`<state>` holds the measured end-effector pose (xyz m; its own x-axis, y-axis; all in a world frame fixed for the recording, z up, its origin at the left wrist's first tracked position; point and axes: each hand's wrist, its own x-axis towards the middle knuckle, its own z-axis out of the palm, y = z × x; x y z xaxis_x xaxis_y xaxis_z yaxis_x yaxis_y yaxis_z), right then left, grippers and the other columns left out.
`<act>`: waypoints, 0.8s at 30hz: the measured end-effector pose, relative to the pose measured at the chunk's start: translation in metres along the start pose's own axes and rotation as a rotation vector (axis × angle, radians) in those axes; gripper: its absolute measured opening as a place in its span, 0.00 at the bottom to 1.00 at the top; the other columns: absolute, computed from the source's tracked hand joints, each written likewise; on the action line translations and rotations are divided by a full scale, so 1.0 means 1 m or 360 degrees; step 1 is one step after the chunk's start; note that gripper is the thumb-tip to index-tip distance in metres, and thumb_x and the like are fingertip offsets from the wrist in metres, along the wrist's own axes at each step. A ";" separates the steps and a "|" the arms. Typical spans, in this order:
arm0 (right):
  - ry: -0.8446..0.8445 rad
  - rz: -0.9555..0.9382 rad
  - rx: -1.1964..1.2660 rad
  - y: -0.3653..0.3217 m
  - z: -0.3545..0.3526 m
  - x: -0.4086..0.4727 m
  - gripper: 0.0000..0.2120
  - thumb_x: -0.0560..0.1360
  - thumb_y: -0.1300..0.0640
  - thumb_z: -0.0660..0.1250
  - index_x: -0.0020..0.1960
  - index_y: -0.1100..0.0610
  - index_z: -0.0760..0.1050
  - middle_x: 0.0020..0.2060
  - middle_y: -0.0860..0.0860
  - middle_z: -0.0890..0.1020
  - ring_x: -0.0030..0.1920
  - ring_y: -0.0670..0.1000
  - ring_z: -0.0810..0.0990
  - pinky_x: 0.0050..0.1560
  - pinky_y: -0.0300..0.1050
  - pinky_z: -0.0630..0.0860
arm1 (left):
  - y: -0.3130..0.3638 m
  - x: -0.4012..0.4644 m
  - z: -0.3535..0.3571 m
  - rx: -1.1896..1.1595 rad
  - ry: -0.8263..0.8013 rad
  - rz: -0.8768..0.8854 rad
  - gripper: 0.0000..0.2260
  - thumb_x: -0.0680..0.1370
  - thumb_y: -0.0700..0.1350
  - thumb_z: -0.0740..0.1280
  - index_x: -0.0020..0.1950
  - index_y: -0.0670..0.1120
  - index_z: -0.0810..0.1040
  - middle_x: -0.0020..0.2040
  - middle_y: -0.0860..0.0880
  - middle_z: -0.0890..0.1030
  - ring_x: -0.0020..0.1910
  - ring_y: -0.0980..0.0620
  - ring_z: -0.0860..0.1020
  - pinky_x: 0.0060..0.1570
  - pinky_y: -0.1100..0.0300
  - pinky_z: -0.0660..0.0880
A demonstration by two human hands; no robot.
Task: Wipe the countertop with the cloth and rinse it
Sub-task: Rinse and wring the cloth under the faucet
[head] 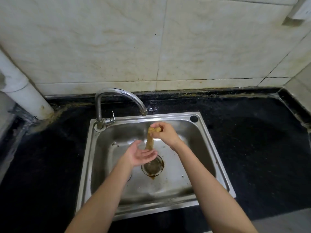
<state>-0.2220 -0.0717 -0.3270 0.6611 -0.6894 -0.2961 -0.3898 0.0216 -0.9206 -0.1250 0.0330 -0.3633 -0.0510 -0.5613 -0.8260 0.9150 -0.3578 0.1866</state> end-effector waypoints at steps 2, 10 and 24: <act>-0.0266 -0.0071 -0.0189 -0.004 -0.008 -0.013 0.15 0.68 0.71 0.68 0.53 0.60 0.76 0.39 0.51 0.80 0.39 0.46 0.78 0.46 0.37 0.77 | -0.012 -0.004 0.011 -0.0228 -0.0144 -0.0032 0.22 0.80 0.52 0.58 0.58 0.32 0.69 0.57 0.33 0.72 0.56 0.38 0.73 0.59 0.48 0.72; -0.0791 -0.0197 -0.0212 -0.019 -0.041 -0.051 0.14 0.71 0.71 0.68 0.56 0.65 0.76 0.48 0.61 0.82 0.47 0.51 0.81 0.55 0.46 0.78 | -0.023 -0.003 0.018 -0.0077 -0.0160 -0.0028 0.13 0.81 0.46 0.54 0.47 0.41 0.74 0.34 0.43 0.78 0.34 0.50 0.74 0.32 0.61 0.76; -0.0450 0.0379 0.1674 0.045 -0.017 -0.053 0.22 0.66 0.52 0.75 0.59 0.52 0.77 0.57 0.60 0.79 0.53 0.60 0.79 0.58 0.55 0.74 | -0.051 -0.024 0.029 0.0515 -0.0824 -0.0015 0.16 0.76 0.53 0.60 0.54 0.42 0.76 0.45 0.46 0.77 0.44 0.52 0.74 0.42 0.59 0.77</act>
<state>-0.2855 -0.0461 -0.3480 0.8162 -0.3991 -0.4179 0.1224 0.8262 -0.5499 -0.1822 0.0430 -0.3373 -0.3207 -0.8178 -0.4779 0.7498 -0.5275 0.3995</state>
